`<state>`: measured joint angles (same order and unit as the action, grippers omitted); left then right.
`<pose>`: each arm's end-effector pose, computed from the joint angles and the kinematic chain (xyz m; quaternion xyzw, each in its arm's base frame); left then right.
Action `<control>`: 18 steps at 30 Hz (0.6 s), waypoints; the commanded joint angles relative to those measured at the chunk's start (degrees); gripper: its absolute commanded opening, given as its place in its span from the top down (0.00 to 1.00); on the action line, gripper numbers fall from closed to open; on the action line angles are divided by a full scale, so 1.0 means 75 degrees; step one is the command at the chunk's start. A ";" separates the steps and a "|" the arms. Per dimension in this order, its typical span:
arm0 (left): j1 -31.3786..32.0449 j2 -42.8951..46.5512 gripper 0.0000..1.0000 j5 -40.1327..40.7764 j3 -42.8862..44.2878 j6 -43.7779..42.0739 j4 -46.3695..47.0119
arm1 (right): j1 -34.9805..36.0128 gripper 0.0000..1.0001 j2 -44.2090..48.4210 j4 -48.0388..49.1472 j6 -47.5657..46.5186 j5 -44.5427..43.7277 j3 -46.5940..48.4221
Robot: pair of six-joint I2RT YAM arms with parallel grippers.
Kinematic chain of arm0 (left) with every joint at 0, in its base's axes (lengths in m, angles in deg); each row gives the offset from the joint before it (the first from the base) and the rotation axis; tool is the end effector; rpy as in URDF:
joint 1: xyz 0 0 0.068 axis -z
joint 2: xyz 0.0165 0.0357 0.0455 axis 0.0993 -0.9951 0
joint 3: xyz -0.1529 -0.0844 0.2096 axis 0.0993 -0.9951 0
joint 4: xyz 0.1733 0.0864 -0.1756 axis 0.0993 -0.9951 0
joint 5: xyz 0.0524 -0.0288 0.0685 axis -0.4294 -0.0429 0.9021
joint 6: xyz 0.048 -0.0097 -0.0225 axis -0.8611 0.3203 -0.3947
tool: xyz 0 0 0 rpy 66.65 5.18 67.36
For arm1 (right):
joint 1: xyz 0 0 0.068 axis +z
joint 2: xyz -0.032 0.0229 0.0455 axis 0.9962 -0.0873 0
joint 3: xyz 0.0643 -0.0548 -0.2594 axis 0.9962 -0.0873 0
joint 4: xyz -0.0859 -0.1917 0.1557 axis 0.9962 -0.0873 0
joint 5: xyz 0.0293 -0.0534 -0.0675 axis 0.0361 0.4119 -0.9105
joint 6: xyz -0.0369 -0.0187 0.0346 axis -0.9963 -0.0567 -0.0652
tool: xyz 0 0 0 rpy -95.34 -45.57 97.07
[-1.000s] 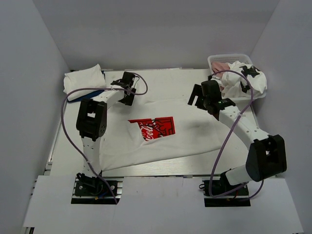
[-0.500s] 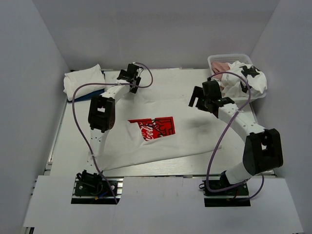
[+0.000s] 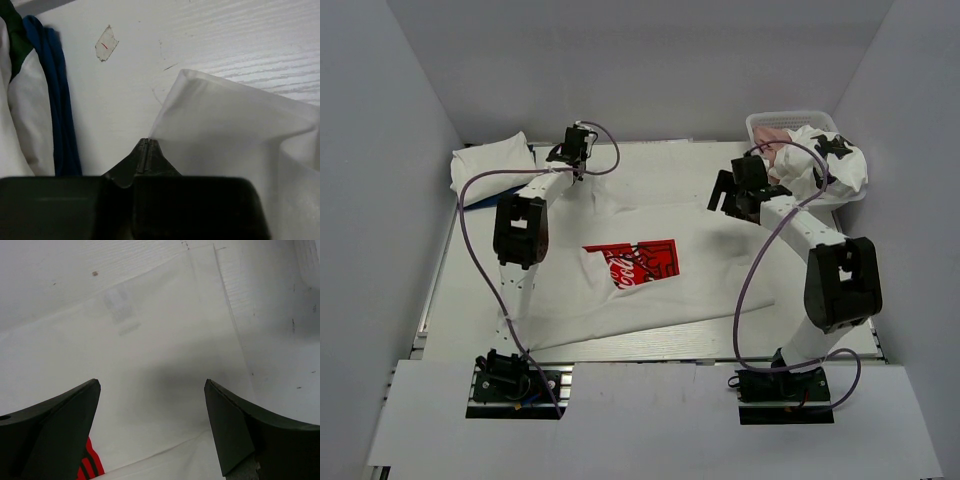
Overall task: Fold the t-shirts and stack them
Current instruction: Grap the side of the flattened tshirt furthest away from the robot with both arms
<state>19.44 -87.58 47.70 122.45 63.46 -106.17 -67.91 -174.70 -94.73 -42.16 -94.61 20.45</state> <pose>0.5337 -0.1158 0.1659 0.1099 0.9030 0.1792 0.3748 0.3548 0.1003 0.2461 0.1194 0.9092 0.0397 0.3969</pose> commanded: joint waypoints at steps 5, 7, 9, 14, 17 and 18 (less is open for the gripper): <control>0.0055 0.1152 1.00 -0.0450 -0.1060 -0.0173 0.1024 | -0.0297 0.10 -0.1424 -0.0423 0.0160 -0.0157 0.1831; 0.0055 0.1539 1.00 -0.0766 -0.1563 -0.0277 0.1351 | -0.0332 0.10 -0.1972 -0.0974 0.0347 -0.0298 0.2246; 0.0055 0.1808 1.00 -0.0953 -0.2101 -0.0348 0.1633 | -0.0379 0.10 -0.2583 -0.1162 0.0441 -0.0579 0.3008; 0.0055 0.2582 1.00 -0.1247 -0.3157 -0.0570 0.2348 | -0.0449 0.10 -0.3602 -0.1490 0.0419 -0.0883 0.4132; 0.0055 0.2805 1.00 -0.1318 -0.3463 -0.0571 0.2640 | -0.0496 0.10 -0.4060 -0.2097 0.0500 -0.1329 0.4742; 0.0055 0.2957 1.00 -0.1248 -0.3731 -0.0652 0.2759 | -0.0519 0.10 -0.4282 -0.2158 0.0535 -0.1469 0.5092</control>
<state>19.70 -71.51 39.64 97.03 59.90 -90.54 -71.19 -204.19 -106.12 -39.12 -100.70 52.89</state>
